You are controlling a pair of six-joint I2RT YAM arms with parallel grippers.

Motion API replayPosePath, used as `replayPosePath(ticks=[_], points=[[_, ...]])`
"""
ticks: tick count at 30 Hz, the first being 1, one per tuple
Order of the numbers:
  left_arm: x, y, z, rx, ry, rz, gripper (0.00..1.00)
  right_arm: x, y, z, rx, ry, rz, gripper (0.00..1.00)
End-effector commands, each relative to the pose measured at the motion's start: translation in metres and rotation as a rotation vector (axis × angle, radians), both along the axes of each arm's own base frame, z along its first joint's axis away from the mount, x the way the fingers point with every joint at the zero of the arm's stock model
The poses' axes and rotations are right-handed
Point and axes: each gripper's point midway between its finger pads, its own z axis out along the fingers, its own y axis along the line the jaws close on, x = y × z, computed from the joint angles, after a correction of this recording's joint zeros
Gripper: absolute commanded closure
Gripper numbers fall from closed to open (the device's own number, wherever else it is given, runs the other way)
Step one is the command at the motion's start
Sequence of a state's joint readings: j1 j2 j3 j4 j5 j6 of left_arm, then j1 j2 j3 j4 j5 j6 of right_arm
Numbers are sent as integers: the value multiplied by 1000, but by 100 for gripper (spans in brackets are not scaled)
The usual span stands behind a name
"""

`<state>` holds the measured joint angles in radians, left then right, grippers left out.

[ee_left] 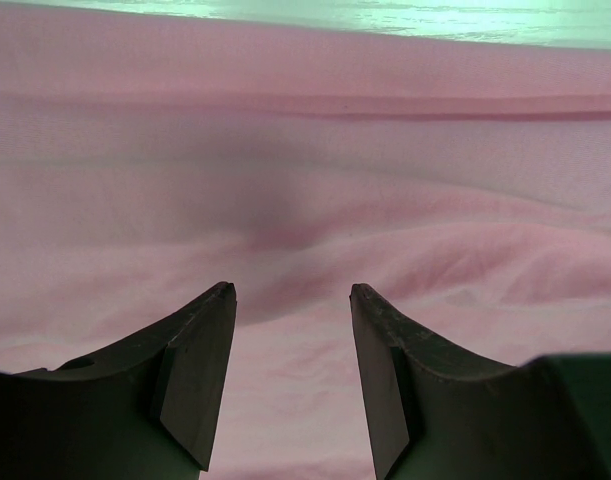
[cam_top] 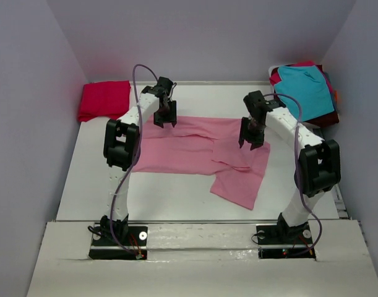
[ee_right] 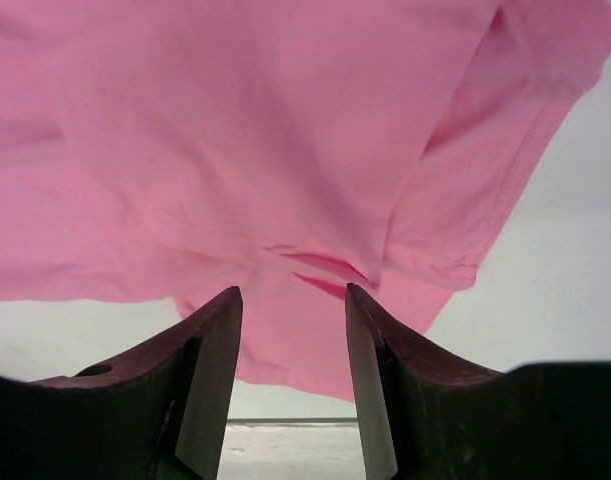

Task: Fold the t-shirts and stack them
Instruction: Fold the tshirt

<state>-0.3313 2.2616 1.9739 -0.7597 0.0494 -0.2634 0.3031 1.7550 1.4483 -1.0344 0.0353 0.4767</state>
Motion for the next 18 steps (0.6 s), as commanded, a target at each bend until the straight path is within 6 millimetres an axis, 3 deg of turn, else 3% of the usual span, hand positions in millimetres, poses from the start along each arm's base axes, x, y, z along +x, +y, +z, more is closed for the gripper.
replayPosePath(ticks=[1, 3, 6, 7, 8, 14, 18], points=[[3, 8, 27, 11, -53, 17, 39, 55, 11, 29, -2, -153, -42, 49], [3, 10, 26, 19, -52, 22, 39, 82, 16, 23, -18, -167, -55, 52], [1, 15, 27, 22, -46, 35, 39, 104, 17, 11, -34, -146, -75, 53], [0, 15, 26, 21, -44, 38, 39, 107, 18, -6, -52, -104, -76, 53], [0, 26, 26, 52, -49, 63, 39, 120, 13, -1, -42, -125, -102, 53], [-4, 53, 22, 65, -32, 133, 39, 142, -3, -22, -33, -75, -161, 54], [-4, 72, 25, 77, -41, 183, 39, 148, -13, -23, -43, -79, -178, 54]])
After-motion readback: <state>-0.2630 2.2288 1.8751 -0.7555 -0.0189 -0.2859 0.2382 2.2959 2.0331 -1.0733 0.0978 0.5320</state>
